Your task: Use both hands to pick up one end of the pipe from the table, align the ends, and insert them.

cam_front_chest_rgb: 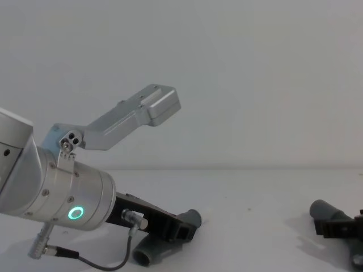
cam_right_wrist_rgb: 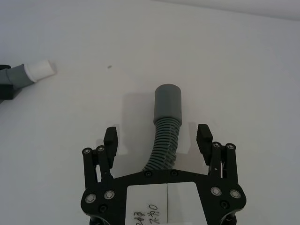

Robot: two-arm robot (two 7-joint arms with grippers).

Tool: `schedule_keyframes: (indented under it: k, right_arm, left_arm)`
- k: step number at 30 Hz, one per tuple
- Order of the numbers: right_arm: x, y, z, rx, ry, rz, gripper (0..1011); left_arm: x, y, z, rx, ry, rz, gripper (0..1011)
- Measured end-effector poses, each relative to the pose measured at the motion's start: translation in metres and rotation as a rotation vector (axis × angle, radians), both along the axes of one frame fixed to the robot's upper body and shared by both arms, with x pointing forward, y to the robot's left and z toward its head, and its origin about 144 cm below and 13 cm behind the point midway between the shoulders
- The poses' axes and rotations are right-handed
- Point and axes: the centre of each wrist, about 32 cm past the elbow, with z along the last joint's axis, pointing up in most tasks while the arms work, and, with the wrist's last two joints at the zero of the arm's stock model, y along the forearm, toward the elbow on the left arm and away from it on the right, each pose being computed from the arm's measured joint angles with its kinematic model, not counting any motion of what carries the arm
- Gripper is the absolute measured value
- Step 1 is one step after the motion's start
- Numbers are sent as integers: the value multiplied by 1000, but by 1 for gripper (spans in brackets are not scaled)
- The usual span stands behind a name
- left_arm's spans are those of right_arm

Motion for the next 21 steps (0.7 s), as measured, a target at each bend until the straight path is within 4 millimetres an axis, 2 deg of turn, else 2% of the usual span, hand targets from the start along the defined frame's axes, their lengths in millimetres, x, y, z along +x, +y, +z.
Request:
schedule_keyframes:
  k: [21]
  right_arm:
    - [1,0,-1,5,23,-6,985]
  left_arm:
    - [0,0,0,0,0,0,357]
